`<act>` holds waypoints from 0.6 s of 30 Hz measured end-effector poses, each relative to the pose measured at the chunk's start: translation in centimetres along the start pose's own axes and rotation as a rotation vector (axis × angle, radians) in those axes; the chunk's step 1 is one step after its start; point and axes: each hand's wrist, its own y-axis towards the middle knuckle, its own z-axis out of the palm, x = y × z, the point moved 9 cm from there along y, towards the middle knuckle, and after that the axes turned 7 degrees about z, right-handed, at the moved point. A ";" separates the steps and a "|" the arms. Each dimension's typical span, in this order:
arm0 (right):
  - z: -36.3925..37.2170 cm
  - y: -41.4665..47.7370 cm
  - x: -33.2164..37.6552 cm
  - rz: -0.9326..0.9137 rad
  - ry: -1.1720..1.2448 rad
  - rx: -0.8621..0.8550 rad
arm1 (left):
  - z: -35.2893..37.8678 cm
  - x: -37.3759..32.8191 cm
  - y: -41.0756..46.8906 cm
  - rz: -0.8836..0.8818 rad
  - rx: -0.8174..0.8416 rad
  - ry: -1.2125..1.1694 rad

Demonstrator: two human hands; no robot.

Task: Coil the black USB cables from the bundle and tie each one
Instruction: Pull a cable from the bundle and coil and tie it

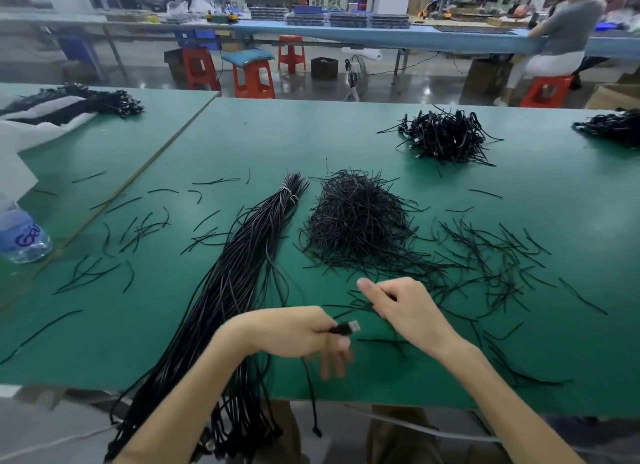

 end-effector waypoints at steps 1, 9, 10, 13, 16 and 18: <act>0.0 0.1 0.8 -0.004 0.090 -0.012 | -0.7 0.6 0.5 -0.049 -0.115 0.074; 1.9 -1.1 4.8 -0.129 0.320 -0.066 | -3.6 0.3 1.3 0.342 -0.713 -0.978; 2.6 -1.2 4.7 -0.139 0.286 -0.058 | -4.0 0.4 1.4 0.408 -0.746 -1.162; 4.6 -1.4 3.1 -0.135 0.195 -0.010 | -5.4 0.9 0.3 0.542 -0.826 -1.614; 3.9 -0.5 0.0 -0.042 0.215 -0.038 | -6.0 0.8 -1.5 0.511 -0.770 -1.468; 2.4 0.4 -1.5 0.015 0.198 -0.097 | -5.4 0.5 -2.3 0.369 -0.660 -0.963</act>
